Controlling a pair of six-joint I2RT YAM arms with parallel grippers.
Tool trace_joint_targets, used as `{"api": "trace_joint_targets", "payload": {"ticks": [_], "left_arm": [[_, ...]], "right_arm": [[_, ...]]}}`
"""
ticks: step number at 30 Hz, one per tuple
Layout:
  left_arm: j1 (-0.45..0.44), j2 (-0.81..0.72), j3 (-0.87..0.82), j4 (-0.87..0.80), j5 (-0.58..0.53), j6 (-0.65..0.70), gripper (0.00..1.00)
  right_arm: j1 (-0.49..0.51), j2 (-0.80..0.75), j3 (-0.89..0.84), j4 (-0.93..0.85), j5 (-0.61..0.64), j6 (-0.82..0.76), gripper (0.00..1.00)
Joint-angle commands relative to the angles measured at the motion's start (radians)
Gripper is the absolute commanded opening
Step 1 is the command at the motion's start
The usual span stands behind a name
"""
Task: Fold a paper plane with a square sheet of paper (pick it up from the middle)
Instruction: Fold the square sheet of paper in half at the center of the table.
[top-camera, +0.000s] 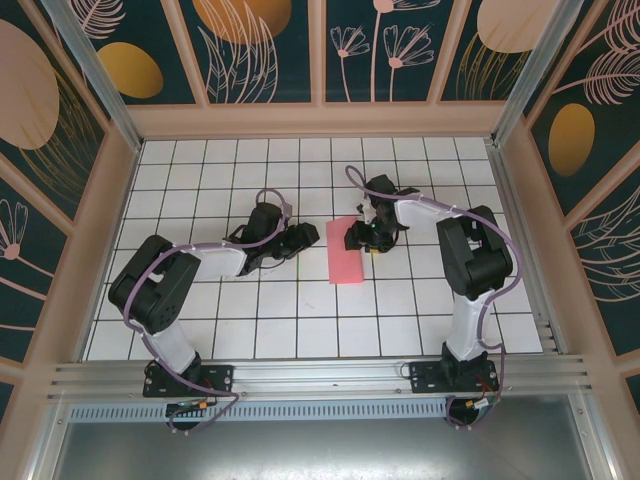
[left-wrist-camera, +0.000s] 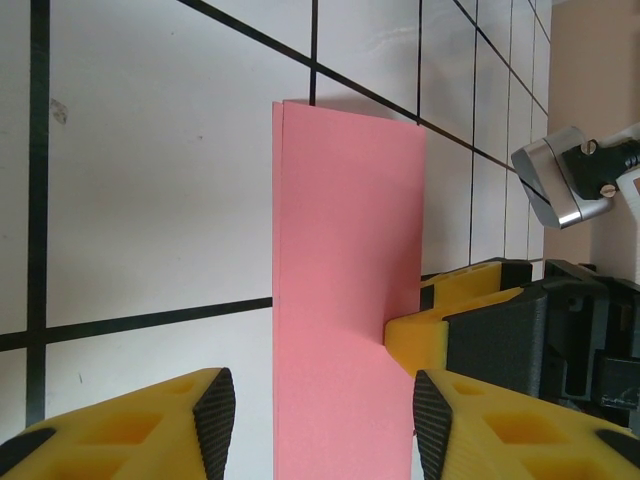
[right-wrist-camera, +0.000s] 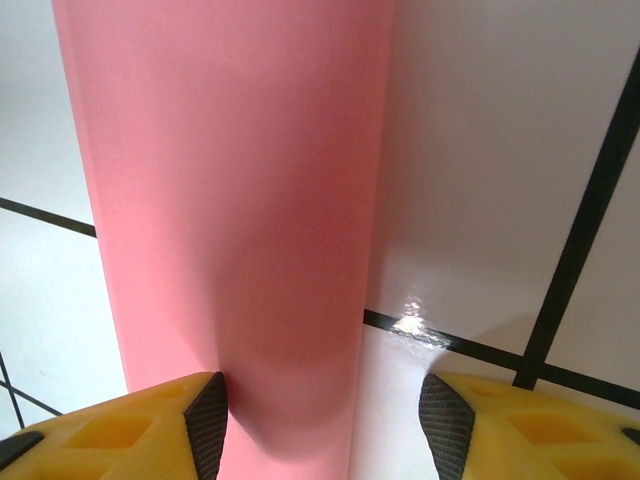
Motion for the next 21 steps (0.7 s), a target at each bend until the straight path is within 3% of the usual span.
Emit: {"api": "trace_joint_targets", "payload": {"ticks": [1,21], "left_arm": [[-0.004,0.016,0.025,-0.017,0.016,0.024,0.53],[-0.004,0.024,0.033,-0.011,0.039,0.025,0.51]], "right_arm": [[-0.009,0.063,0.013,0.018,0.080,-0.047,0.59],[0.002,0.120,0.054,-0.032,0.160,-0.044,0.62]]}}
